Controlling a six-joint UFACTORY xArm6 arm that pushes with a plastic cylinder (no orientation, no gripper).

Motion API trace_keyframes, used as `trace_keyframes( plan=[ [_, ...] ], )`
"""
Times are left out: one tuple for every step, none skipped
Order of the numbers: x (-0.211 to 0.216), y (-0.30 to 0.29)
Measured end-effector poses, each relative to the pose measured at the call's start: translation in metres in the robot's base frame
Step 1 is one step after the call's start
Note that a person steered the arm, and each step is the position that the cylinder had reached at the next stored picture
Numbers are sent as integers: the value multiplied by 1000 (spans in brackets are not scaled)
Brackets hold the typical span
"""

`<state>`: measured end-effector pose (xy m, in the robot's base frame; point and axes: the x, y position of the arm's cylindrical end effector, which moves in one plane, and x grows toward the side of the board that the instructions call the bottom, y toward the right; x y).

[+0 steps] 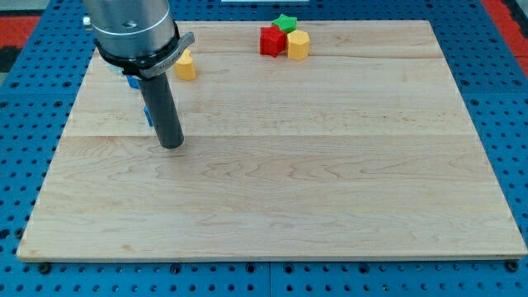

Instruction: Push the blue triangle right to the blue cube

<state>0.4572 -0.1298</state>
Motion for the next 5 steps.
trace_keyframes(
  plan=[
    [3,0],
    [8,0],
    [9,0],
    [13,0],
    [-17,-23]
  ],
)
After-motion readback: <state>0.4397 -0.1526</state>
